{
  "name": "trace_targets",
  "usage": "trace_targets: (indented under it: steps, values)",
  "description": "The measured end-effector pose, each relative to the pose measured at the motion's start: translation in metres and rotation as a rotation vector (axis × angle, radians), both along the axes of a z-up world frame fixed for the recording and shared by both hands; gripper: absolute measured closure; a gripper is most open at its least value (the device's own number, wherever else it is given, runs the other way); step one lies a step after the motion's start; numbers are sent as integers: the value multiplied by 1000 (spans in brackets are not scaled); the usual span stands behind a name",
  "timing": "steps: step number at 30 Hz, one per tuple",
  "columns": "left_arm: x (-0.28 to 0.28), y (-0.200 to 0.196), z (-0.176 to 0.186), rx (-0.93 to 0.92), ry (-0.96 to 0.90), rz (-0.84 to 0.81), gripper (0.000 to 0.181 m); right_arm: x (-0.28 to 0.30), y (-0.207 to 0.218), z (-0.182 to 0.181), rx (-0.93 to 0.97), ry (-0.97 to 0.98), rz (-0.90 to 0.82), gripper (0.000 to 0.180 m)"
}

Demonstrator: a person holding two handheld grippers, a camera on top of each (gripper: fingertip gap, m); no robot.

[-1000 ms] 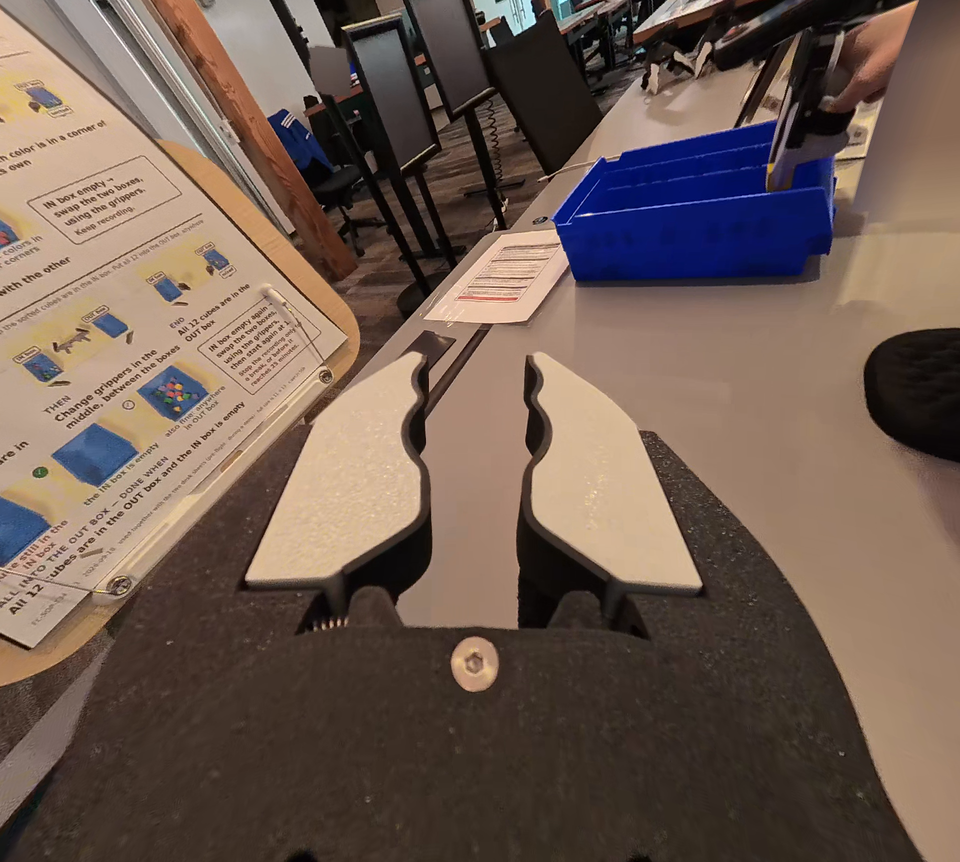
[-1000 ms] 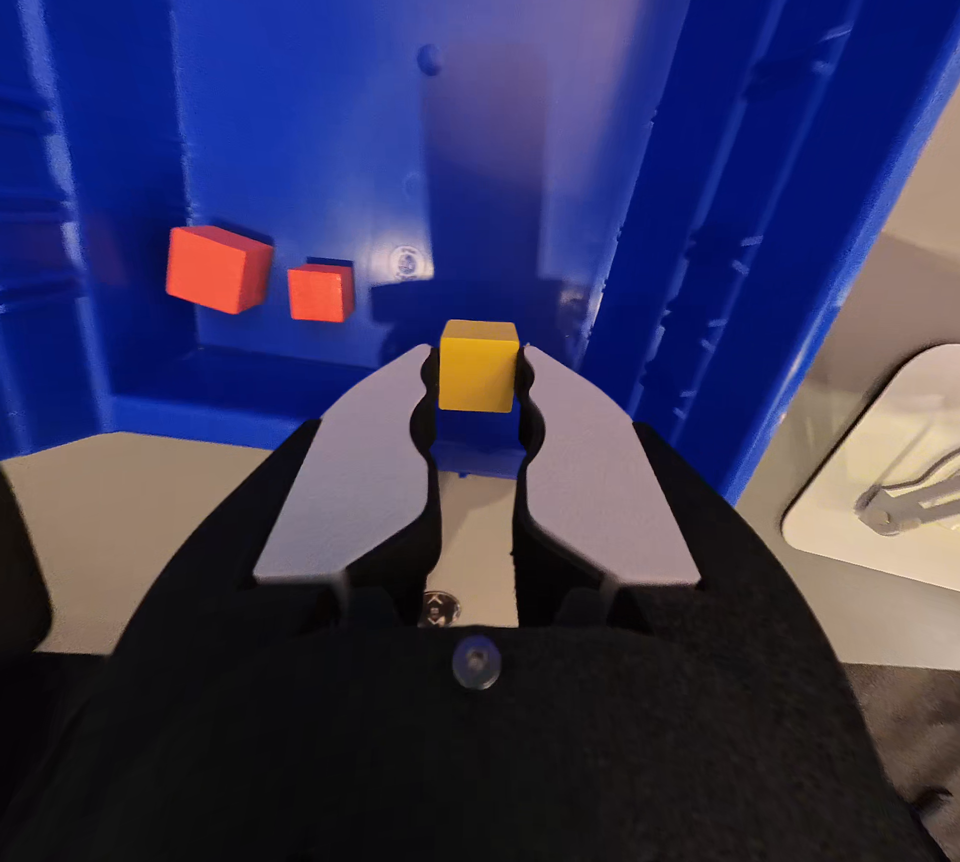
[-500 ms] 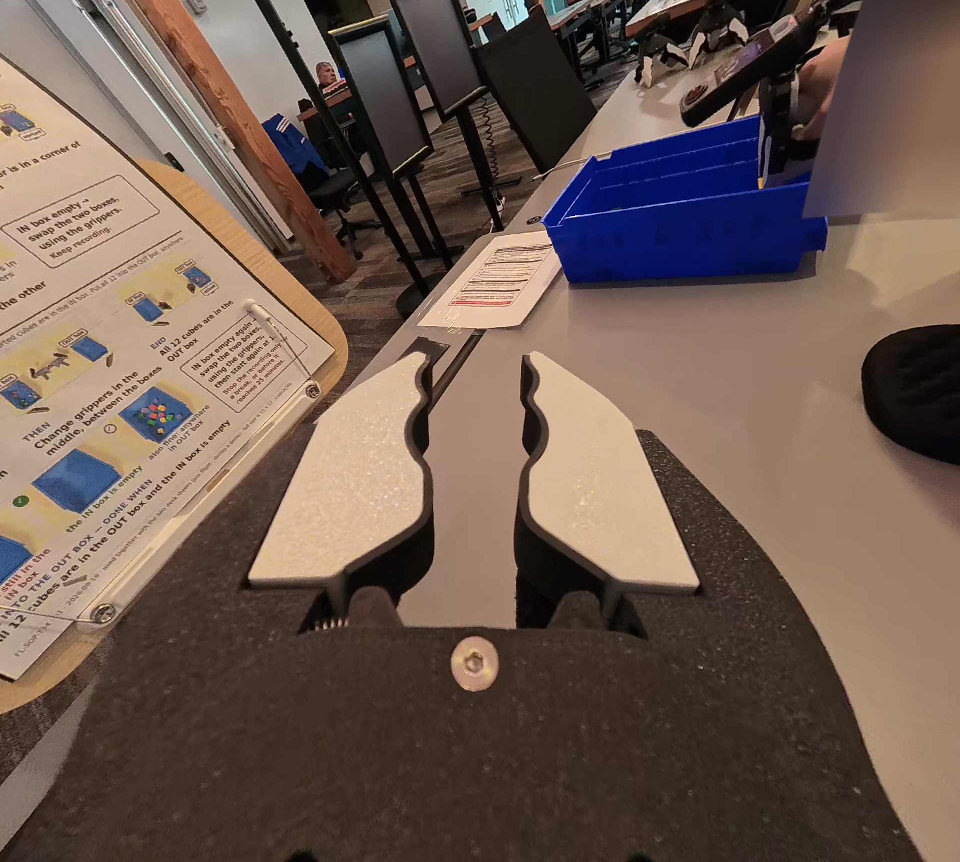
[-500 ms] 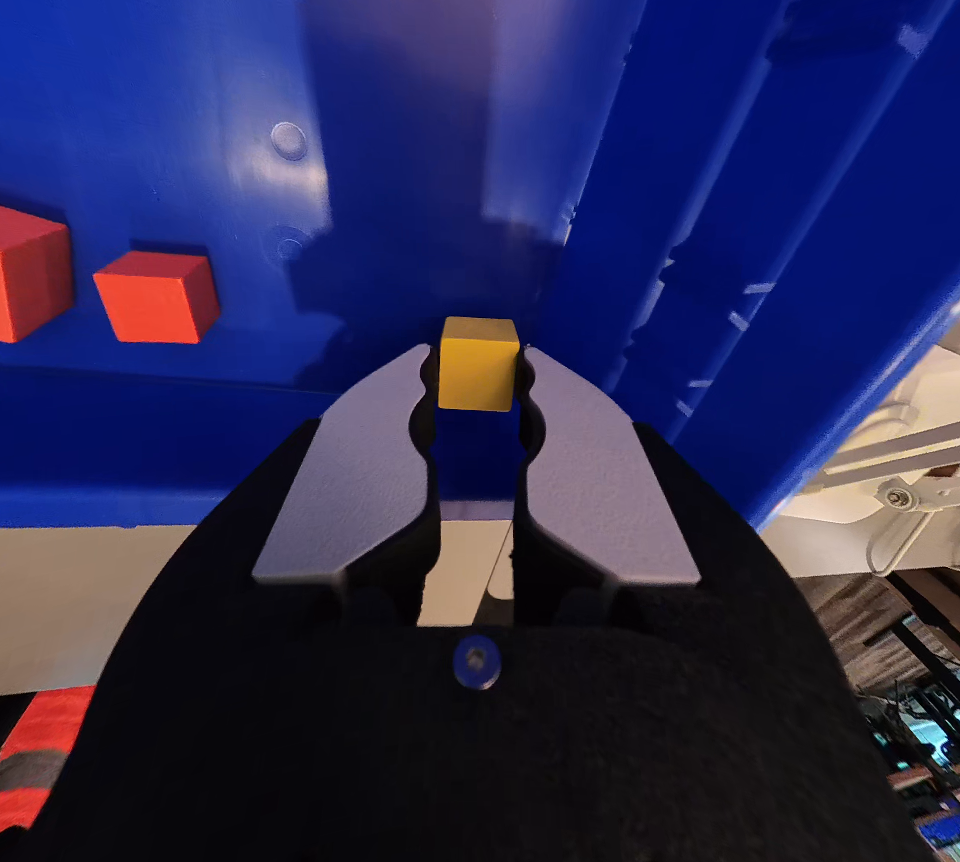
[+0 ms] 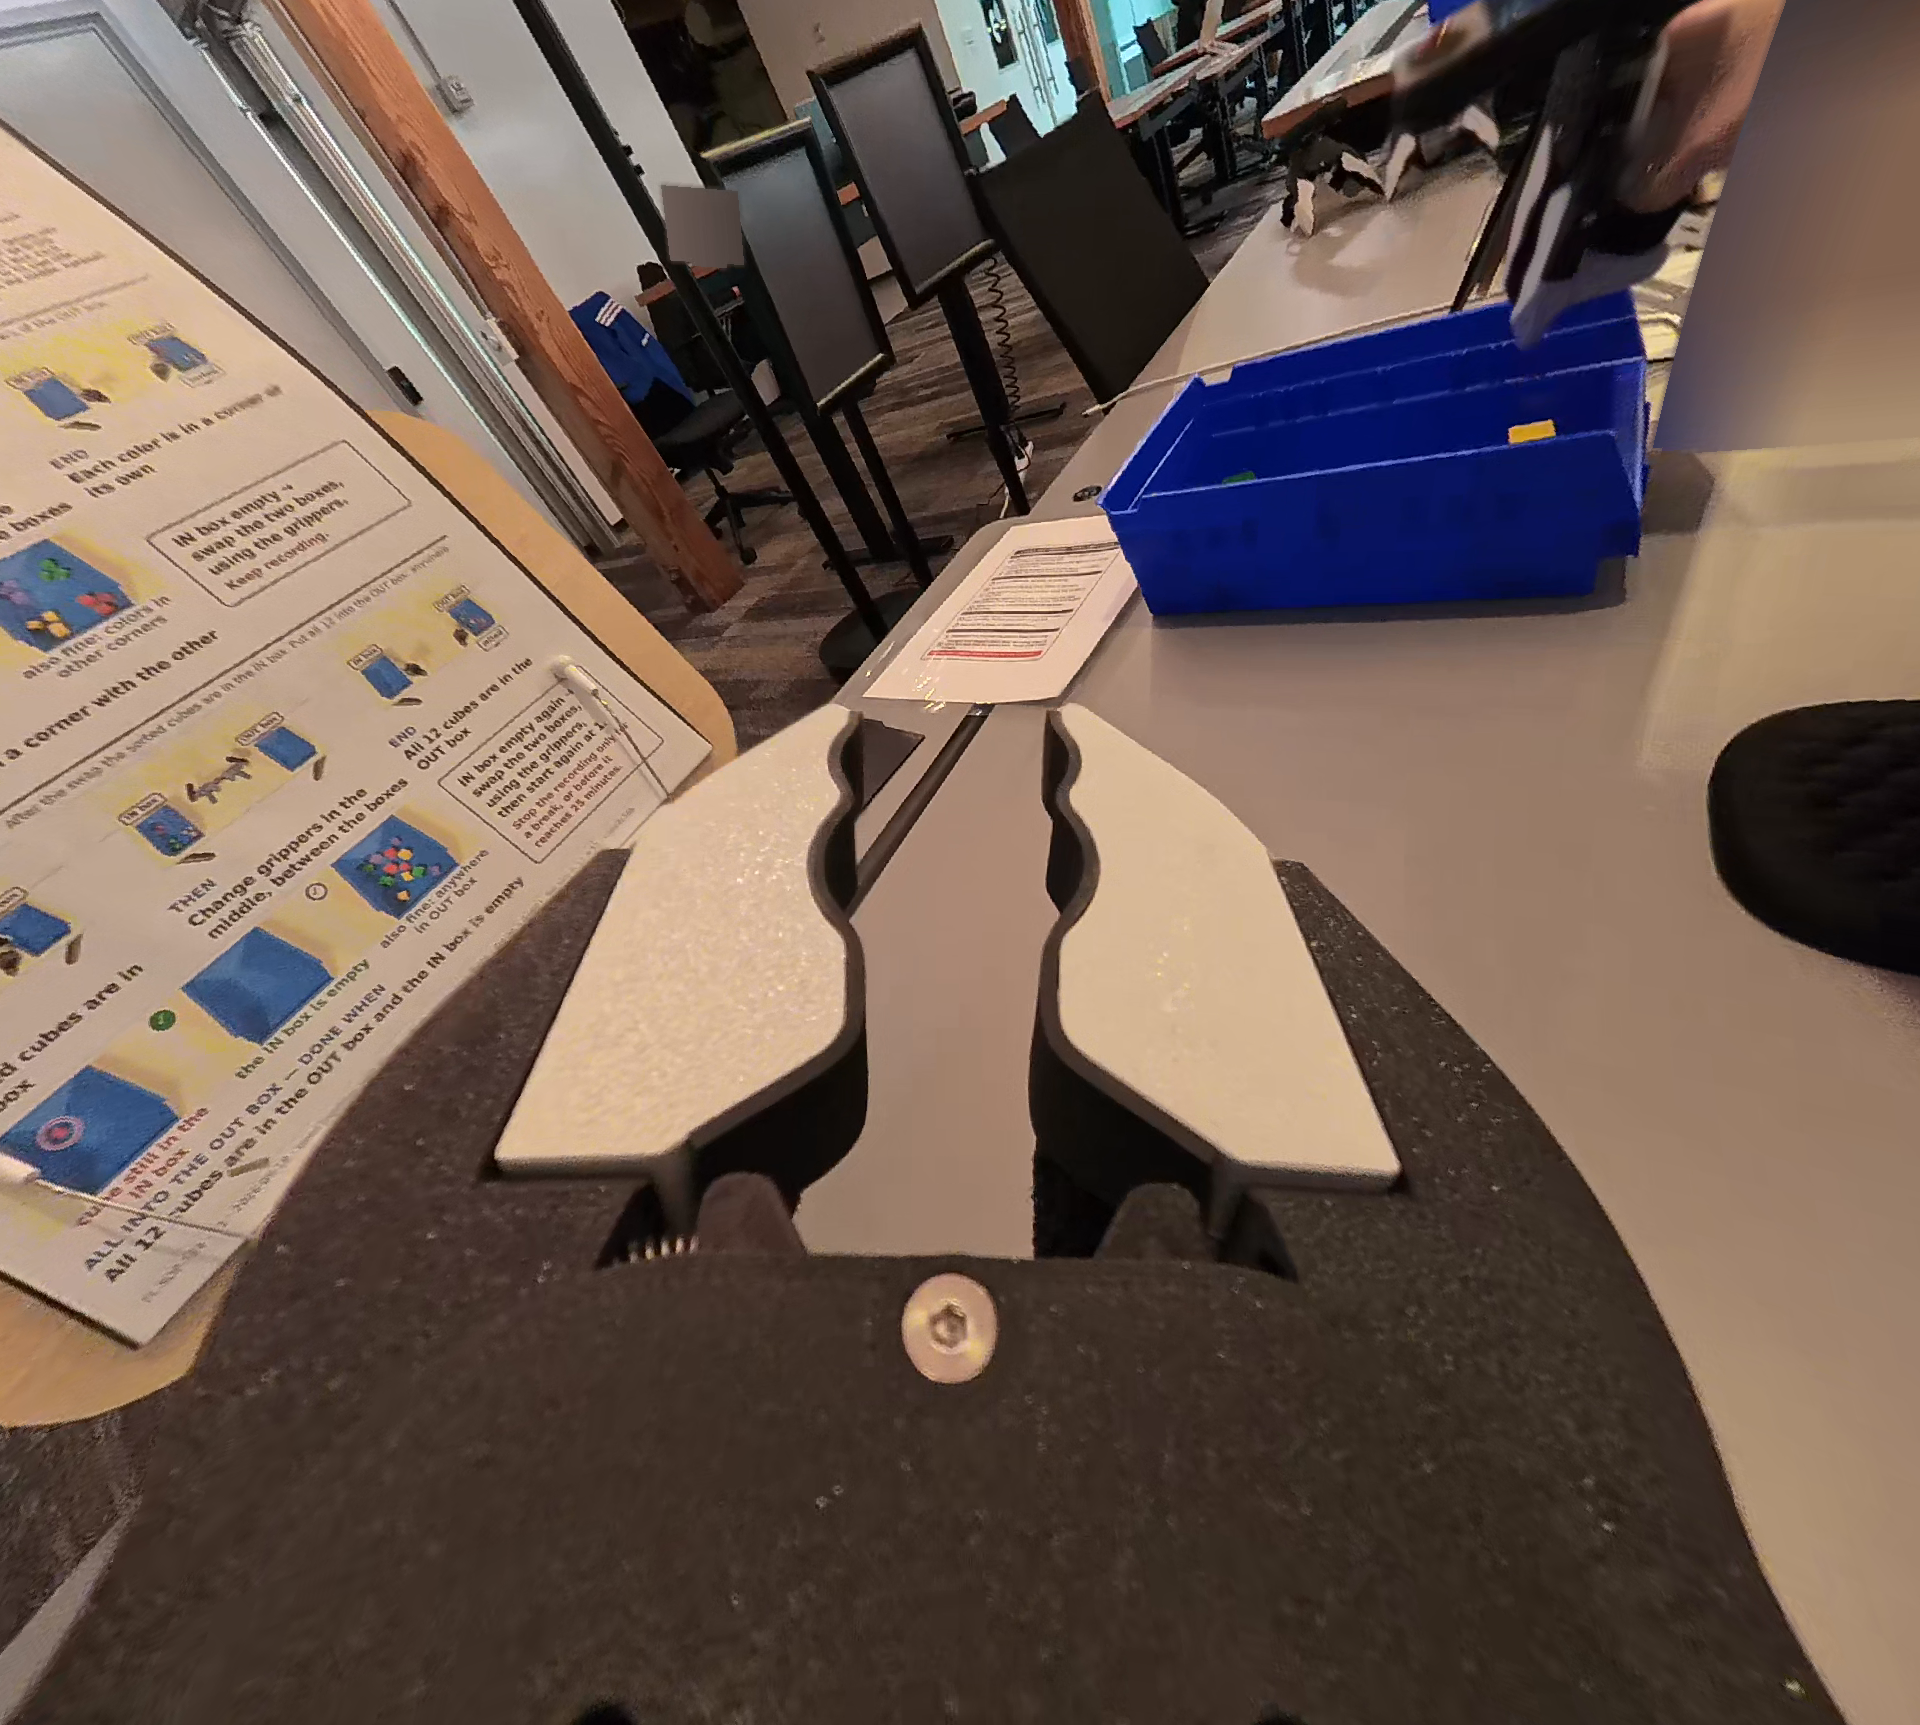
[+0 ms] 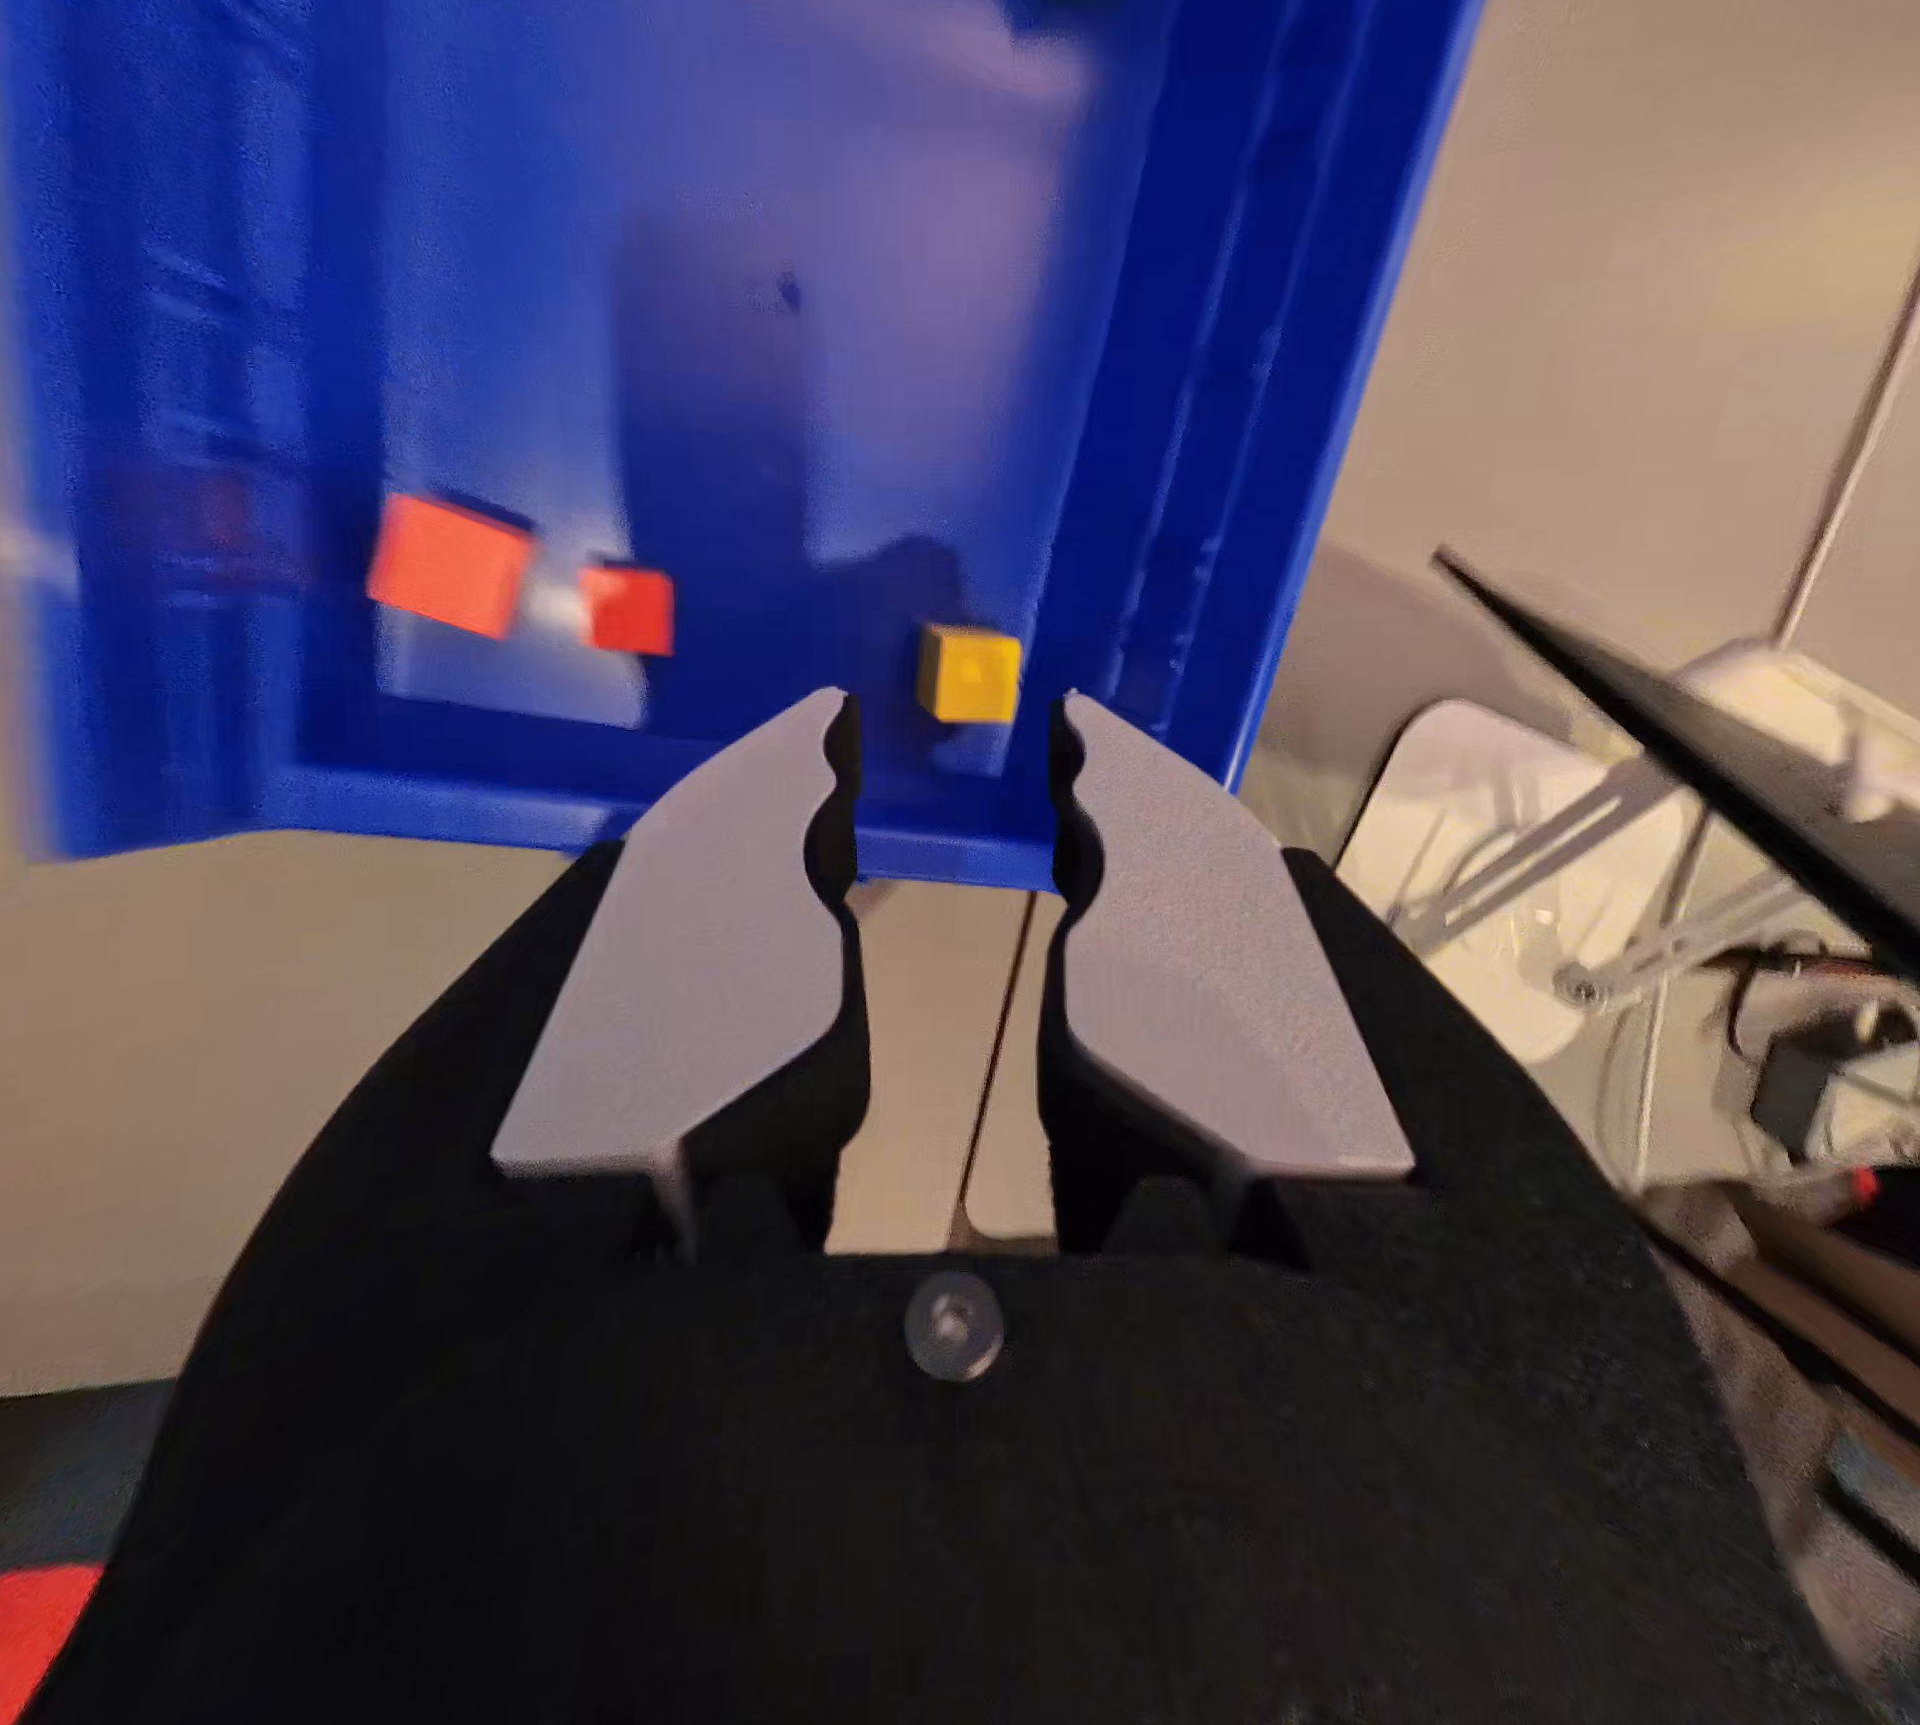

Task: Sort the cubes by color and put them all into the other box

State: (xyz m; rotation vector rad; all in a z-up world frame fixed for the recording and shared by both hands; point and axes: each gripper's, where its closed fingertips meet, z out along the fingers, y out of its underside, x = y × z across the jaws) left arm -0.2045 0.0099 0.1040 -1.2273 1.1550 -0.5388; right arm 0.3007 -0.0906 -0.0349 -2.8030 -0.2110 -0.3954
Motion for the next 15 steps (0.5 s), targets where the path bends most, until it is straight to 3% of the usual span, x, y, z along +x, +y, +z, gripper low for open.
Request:
trace_targets:
  steps: [4, 8, 11, 15]
  values:
    - [-6, -1, 10, 7, -28, 19, 148, -70, 24, 90, 340, 133, 96, 147]
    - [-10, -2, 17, 16, -36, 44, 149, -182, 46, 157, 574, 370, 309, 147]
    - [-13, -6, 25, 23, -69, 44, 150, -258, 58, 180, 669, 530, 427, 147]
    - [-17, -12, 32, 15, -101, 24, 151, -326, 70, 175, 705, 667, 564, 147]
